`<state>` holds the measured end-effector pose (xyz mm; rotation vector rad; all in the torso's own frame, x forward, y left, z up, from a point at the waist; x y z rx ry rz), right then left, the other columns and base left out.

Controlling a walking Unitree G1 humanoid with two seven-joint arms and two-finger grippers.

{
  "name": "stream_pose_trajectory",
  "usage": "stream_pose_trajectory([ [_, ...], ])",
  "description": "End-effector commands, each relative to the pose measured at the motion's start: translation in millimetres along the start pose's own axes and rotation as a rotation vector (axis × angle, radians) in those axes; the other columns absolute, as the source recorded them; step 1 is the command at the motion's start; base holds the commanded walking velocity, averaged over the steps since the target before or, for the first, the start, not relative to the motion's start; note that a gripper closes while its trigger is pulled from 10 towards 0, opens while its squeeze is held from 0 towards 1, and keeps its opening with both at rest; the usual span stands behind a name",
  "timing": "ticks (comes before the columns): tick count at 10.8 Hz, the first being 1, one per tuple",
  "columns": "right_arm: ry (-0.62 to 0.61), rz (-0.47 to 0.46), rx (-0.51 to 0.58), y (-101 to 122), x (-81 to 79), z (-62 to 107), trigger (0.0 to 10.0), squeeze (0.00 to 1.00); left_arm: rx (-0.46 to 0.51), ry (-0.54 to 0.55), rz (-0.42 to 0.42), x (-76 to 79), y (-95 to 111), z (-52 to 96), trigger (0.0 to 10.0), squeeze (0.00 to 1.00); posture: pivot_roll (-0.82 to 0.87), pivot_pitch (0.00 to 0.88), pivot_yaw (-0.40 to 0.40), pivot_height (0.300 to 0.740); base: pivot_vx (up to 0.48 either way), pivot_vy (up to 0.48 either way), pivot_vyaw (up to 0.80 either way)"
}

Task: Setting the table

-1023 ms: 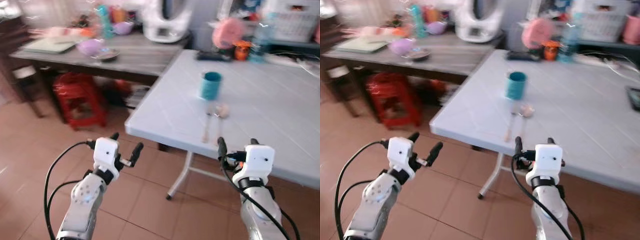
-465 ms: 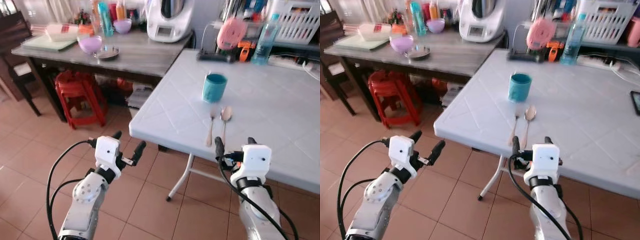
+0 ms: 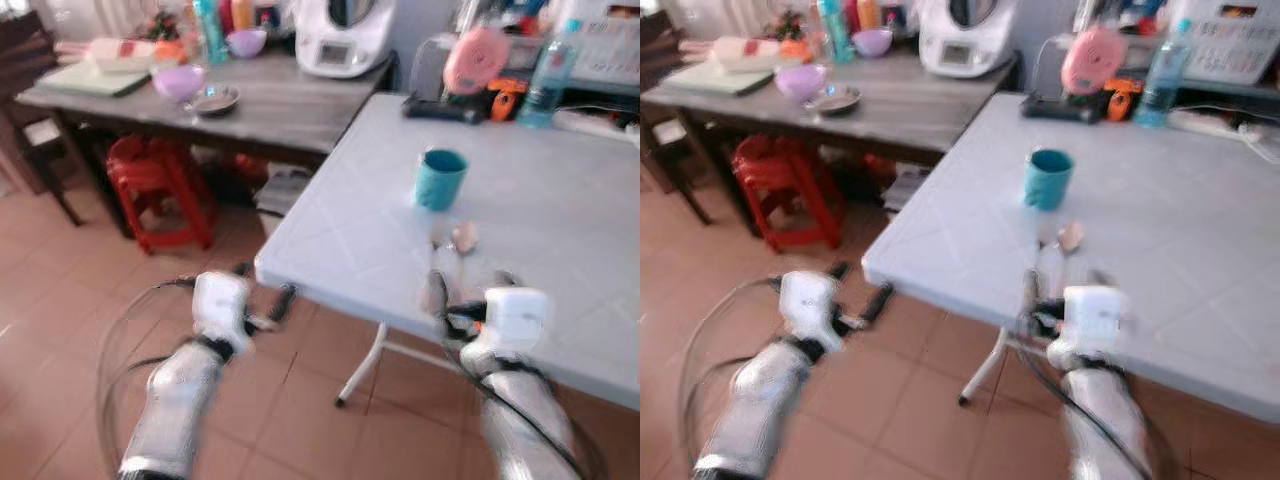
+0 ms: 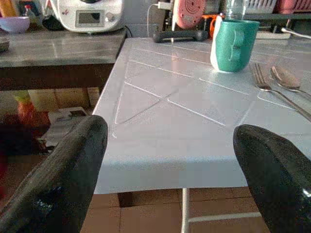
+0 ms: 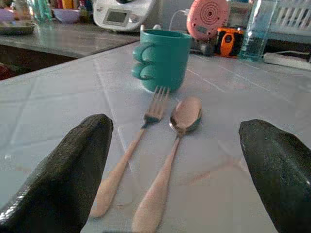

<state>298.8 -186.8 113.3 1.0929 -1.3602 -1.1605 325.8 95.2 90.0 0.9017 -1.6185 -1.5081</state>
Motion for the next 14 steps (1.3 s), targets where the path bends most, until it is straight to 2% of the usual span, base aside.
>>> stream_pose_trajectory([
  [1,0.032,-0.025,0.032,9,-12.3,-2.5,10.0,0.00,-0.016,0.027,-0.015,-13.1,-2,7.9,10.0,0.00,-0.01,0.000,0.056,0.740,0.000,0.000,0.00],
  [3,0.029,-0.021,0.030,9,-11.4,-2.7,10.0,0.00,-0.011,0.006,-0.010,-10.7,-2,10.0,10.0,0.00,-0.01,0.000,0.052,0.740,0.000,0.000,0.00],
  [7,0.008,-0.012,0.014,6,-4.6,-10.0,10.0,0.00,-0.045,-0.260,-0.052,21.4,-8,25.2,10.0,0.00,0.00,0.000,0.042,0.740,0.000,0.000,0.00],
  [8,0.000,-0.013,-0.024,2,1.4,-22.9,10.0,0.00,-0.070,-0.323,-0.036,27.3,-11,29.9,10.0,0.00,0.00,0.001,0.041,0.740,0.000,0.000,0.00],
  [9,-0.012,-0.014,-0.037,1,4.1,-27.5,10.0,0.00,-0.077,-0.350,-0.031,29.7,-11,31.7,10.0,0.00,0.00,0.011,0.038,0.740,0.000,0.000,0.00],
  [10,-0.010,-0.021,-0.078,-2,3.5,-43.5,10.0,0.00,-0.087,-0.410,-0.021,36.1,-10,35.1,10.0,0.00,0.00,0.024,0.039,0.740,0.000,0.000,0.00],
  [11,-0.007,-0.017,-0.089,-3,2.0,-49.1,10.0,0.00,-0.089,-0.419,-0.019,37.3,-10,35.9,10.0,0.00,0.00,0.024,0.039,0.740,0.000,0.000,0.00],
  [12,0.003,-0.039,-0.109,-2,-3.6,-60.8,10.0,0.00,-0.084,-0.432,-0.041,39.5,-7,36.9,10.0,0.00,0.00,0.033,0.040,0.740,0.000,0.000,0.00],
  [14,0.029,-0.067,-0.136,6,-16.9,-83.9,10.0,0.00,-0.068,-0.444,-0.009,47.4,2,38.1,10.0,0.00,0.01,0.040,0.032,0.740,0.000,0.000,0.00],
])
Point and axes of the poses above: a point about 5 cm out from each wrist's last joint towards the gripper, its own z axis pointing back from the gripper into the wrist, its own y axis along the axis of the wrist's last joint, x = y × z, the point moved 6 cm from there along -z, pointing out of the wrist towards the gripper, and after that the axes turned 2 degrees about z, right-handed, at the moved point
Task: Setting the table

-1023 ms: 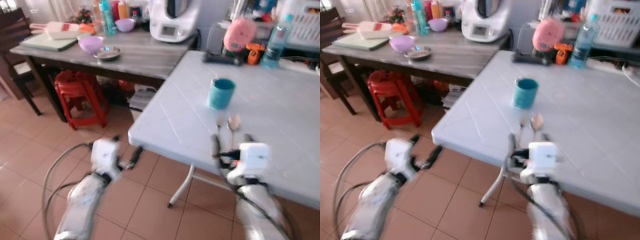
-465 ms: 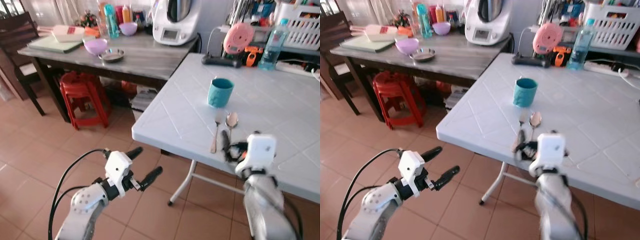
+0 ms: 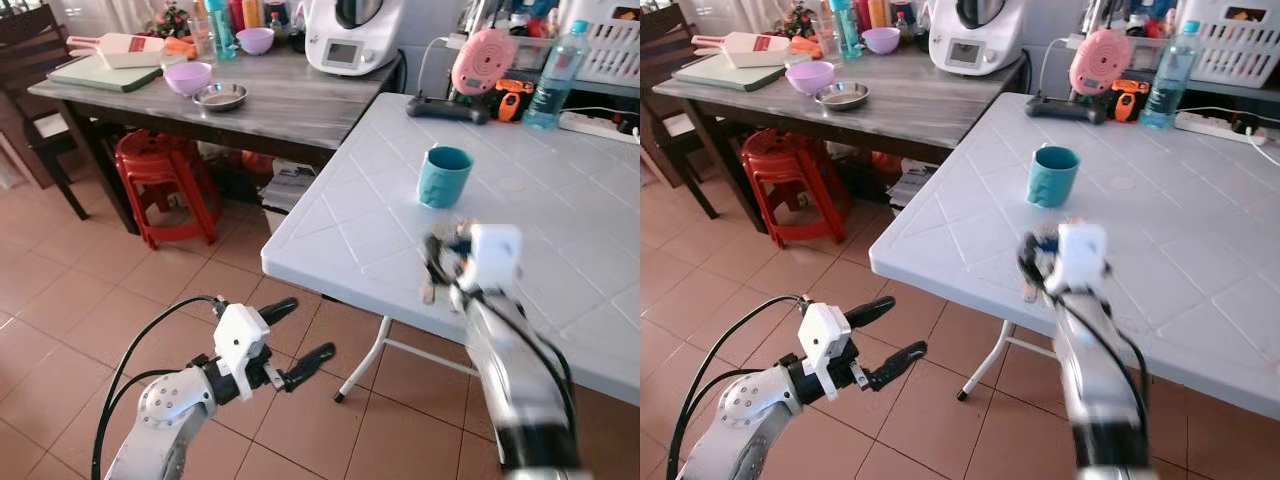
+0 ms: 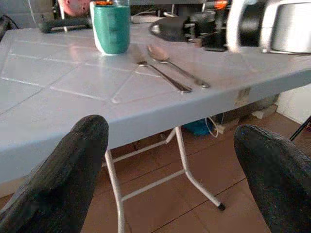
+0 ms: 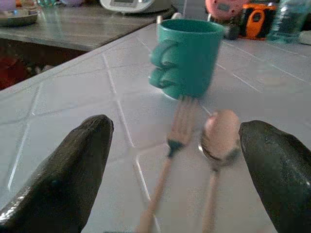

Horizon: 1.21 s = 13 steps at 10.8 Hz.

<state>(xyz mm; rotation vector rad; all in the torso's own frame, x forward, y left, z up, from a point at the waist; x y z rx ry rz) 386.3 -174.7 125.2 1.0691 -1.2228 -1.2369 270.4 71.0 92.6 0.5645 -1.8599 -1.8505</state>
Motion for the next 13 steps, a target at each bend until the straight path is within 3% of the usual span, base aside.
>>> stream_pose_trajectory([
  [1,0.000,-0.004,-0.040,-6,-1.7,-3.7,10.0,0.00,-0.003,0.009,0.005,-0.3,0,2.1,10.0,0.00,0.01,0.042,0.031,0.740,0.000,0.000,0.00],
  [5,-0.047,-0.045,-0.104,-7,3.6,-27.4,10.0,0.00,-0.008,-0.006,0.022,3.4,3,3.3,10.0,0.00,0.02,0.049,0.018,0.740,0.000,0.000,0.00],
  [10,-0.003,-0.103,-0.172,-25,-9.9,-41.8,10.0,0.00,-0.026,0.002,0.027,2.3,-6,3.7,10.0,0.00,0.03,0.058,0.021,0.740,0.000,0.000,0.00],
  [12,0.014,-0.101,-0.200,-31,-15.4,-44.5,2.2,0.00,-0.030,0.007,0.027,1.9,-8,4.9,10.0,0.00,0.04,0.057,0.019,0.740,0.000,0.000,0.00],
  [13,0.026,-0.104,-0.209,-33,-18.9,-45.6,0.0,0.00,-0.030,0.008,0.025,2.1,-8,5.1,10.0,0.00,0.04,0.057,0.019,0.740,0.000,0.000,0.00],
])
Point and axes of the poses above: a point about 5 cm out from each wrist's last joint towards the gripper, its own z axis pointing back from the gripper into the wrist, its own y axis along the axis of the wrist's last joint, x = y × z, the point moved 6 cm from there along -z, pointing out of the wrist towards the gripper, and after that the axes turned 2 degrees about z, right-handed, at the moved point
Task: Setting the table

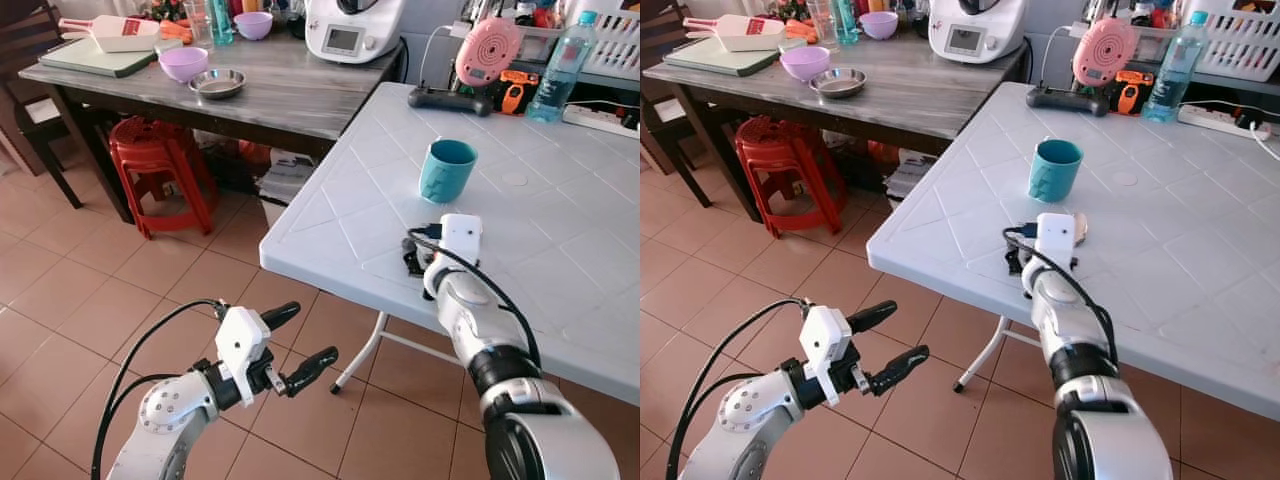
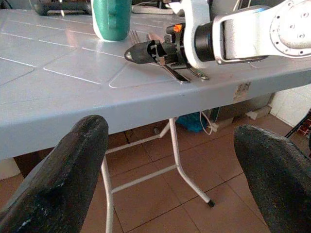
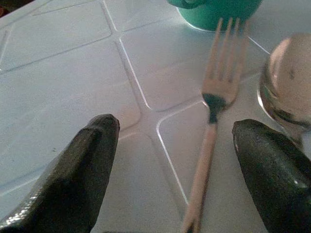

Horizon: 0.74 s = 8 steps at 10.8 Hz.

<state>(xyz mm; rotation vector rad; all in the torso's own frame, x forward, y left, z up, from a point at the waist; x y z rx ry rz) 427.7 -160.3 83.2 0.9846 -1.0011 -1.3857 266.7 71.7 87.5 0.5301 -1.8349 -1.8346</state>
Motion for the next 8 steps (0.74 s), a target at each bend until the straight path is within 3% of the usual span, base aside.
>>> stream_pose_trajectory([
  [1,0.005,-0.009,0.011,5,-1.6,-1.5,0.0,0.00,-0.012,-0.001,-0.012,-0.2,-2,2.6,10.0,0.00,0.04,0.056,0.017,0.740,0.000,0.000,0.00],
  [4,-0.023,0.012,-0.031,-3,7.9,-2.4,0.0,0.00,0.022,-0.010,-0.016,0.0,5,1.8,10.0,0.00,0.04,0.054,0.012,0.740,0.000,0.000,0.00],
  [8,-0.084,-0.039,-0.085,-27,26.4,2.4,1.3,0.00,0.032,-0.006,-0.027,-2.4,6,2.6,10.0,0.00,0.04,0.049,0.018,0.740,0.000,0.000,0.00],
])
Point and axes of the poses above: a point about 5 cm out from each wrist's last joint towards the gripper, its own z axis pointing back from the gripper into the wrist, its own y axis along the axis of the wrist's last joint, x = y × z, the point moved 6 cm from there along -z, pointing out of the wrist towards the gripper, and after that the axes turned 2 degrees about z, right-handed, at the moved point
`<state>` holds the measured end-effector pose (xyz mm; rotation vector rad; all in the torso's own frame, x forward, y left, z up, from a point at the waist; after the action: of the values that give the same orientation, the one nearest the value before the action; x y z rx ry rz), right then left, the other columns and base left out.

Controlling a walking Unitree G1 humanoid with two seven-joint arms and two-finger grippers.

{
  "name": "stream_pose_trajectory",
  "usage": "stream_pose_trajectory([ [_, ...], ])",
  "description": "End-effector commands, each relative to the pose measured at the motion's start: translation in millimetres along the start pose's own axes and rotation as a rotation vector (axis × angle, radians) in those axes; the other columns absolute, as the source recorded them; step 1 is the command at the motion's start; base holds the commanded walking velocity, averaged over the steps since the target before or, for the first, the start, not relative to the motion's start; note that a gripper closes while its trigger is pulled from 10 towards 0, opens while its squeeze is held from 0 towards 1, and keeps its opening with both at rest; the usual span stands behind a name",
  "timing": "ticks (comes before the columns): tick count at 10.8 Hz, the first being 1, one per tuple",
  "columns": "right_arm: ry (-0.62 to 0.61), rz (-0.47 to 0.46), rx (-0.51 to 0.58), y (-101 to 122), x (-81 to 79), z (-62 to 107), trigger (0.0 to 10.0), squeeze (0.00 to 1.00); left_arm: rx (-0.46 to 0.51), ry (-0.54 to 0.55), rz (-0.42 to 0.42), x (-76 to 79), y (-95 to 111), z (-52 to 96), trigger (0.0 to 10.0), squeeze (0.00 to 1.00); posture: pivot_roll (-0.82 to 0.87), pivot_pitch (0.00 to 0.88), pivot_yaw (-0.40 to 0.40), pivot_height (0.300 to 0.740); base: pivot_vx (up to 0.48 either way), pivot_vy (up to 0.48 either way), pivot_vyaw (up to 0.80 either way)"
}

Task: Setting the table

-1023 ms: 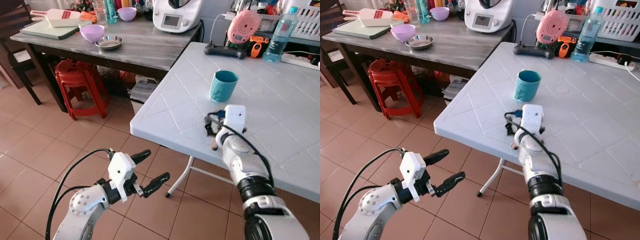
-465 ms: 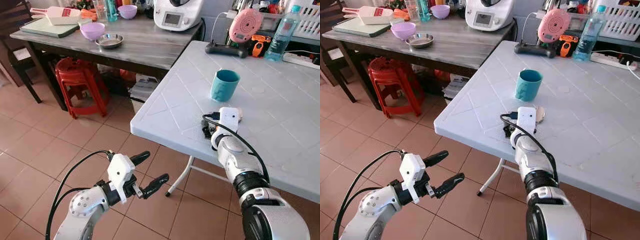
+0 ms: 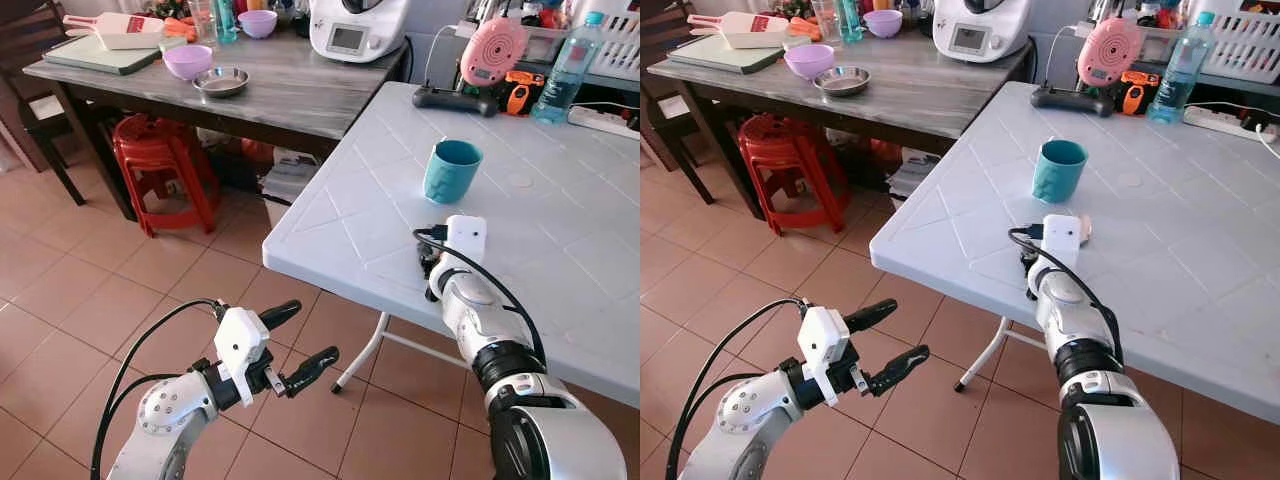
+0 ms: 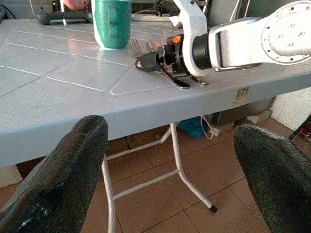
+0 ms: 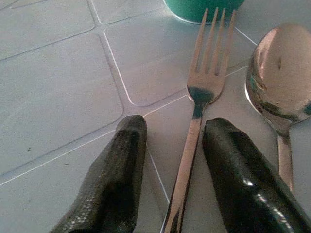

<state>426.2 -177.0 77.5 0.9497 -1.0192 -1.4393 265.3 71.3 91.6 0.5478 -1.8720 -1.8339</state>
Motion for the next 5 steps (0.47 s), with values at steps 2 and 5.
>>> stream_pose_trajectory([
  [2,-0.047,-0.057,-0.089,-27,15.2,3.2,1.0,0.00,0.004,0.007,-0.008,-4.1,1,2.0,10.0,0.00,0.04,0.049,0.018,0.740,0.000,0.000,0.00],
  [5,-0.044,-0.110,-0.127,-39,12.9,5.0,0.0,0.00,0.000,-0.004,-0.010,-2.9,0,1.2,10.0,0.00,0.04,0.053,0.025,0.740,0.000,0.000,0.00],
])
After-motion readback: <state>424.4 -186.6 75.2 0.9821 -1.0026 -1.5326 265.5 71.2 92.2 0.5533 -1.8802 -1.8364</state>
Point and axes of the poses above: a point about 5 cm out from each wrist's last joint towards the gripper, its own z axis pointing back from the gripper into the wrist, its own y axis along the axis of the wrist's last joint, x = y × z, the point moved 6 cm from there along -z, pointing out of the wrist towards the gripper, and after that the axes turned 2 degrees about z, right-handed, at the moved point
